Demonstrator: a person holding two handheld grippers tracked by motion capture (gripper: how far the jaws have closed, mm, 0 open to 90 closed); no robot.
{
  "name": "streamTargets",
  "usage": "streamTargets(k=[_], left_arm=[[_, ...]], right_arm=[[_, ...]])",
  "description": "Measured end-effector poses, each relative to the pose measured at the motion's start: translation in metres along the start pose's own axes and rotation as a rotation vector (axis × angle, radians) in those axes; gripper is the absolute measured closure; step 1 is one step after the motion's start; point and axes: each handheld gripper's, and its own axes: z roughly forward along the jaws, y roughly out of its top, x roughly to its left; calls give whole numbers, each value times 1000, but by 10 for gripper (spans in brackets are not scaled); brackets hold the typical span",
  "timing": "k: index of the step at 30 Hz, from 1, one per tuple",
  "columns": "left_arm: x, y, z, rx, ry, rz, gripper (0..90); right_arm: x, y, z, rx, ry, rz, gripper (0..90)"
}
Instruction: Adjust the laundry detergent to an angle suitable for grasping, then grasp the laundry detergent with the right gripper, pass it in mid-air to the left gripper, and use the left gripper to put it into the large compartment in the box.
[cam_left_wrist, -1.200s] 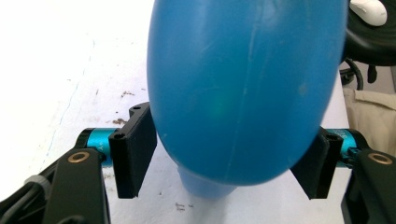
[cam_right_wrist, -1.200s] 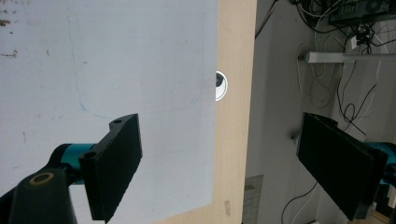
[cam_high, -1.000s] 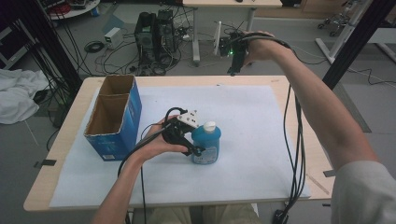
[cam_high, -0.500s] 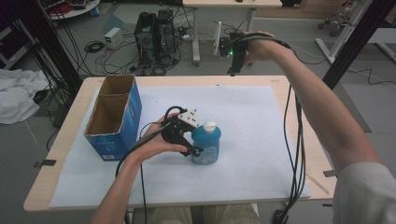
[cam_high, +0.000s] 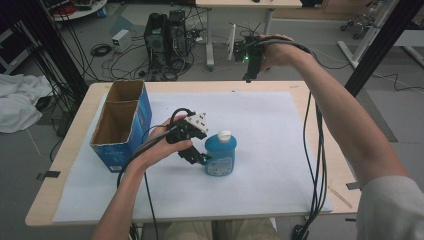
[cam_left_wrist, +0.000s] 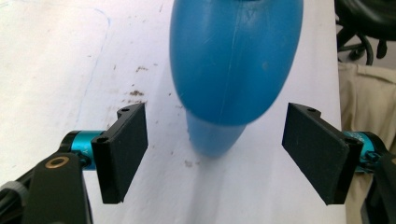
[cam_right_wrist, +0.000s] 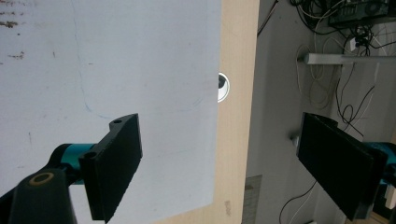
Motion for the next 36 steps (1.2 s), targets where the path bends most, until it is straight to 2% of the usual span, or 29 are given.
streamTargets(k=[2,3,4,5,6,7,9,12,13,14,15,16,17,18,19,20,21,22,23,24,25,27,28,29,30,31,34,35,36], left_arm=[[0,0,-1,1,1,2,225],[4,5,-20,65,9,11,225],[4,5,-20,65,9,11,225],[2,1,-8,21,-1,-2,225],[7,12,-39,105,-3,40,225],[4,5,-19,64,8,10,225],[9,15,-44,115,3,44,225],[11,18,-51,122,11,41,226],[23,34,-71,144,46,41,225],[23,34,-71,144,46,41,225],[35,46,-83,153,64,26,225],[35,46,-83,153,64,26,225],[47,52,-88,182,74,33,225],[47,52,-88,182,74,33,225],[6,9,-33,95,1,29,225],[6,9,-33,95,1,29,225],[21,32,-69,148,41,44,225],[48,53,-89,187,75,32,225],[63,59,-90,218,70,12,225],[27,38,-76,145,48,30,226],[79,63,-85,262,55,5,226],[80,64,-85,274,59,5,225],[44,51,-87,175,72,34,225],[67,60,-89,225,65,7,225],[67,60,-89,225,65,7,225],[81,64,-84,280,60,4,225],[75,62,-88,245,54,6,225],[101,72,-70,404,88,3,225],[101,72,-70,404,88,3,225]], right_arm=[[1,2,1,-1,3,-5,134],[0,0,0,1,2,0,134],[0,0,0,1,2,0,134],[1,3,0,-4,1,-3,134],[1,3,0,-4,1,-3,134],[2,0,1,5,3,3,134],[2,-1,2,2,4,1,134],[2,-1,2,7,4,5,134],[4,0,3,10,6,4,134],[4,1,3,10,8,3,134],[2,-1,2,6,4,4,134],[4,1,3,4,9,4,134],[4,1,3,4,8,6,134],[4,2,3,2,10,3,134],[4,1,3,4,8,4,134],[2,0,0,7,3,-1,134],[4,2,3,2,10,4,134],[4,0,3,11,7,3,134],[4,2,3,2,10,4,134],[5,2,2,3,14,5,134],[4,1,3,8,8,3,134],[5,2,0,-5,13,5,134],[5,2,0,-8,13,-1,134],[4,2,3,2,10,4,134],[4,2,3,2,10,4,134],[5,2,2,0,12,1,134],[6,2,-2,-12,18,16,134],[7,2,-2,-2,22,12,134],[7,2,-2,-2,22,12,134]])
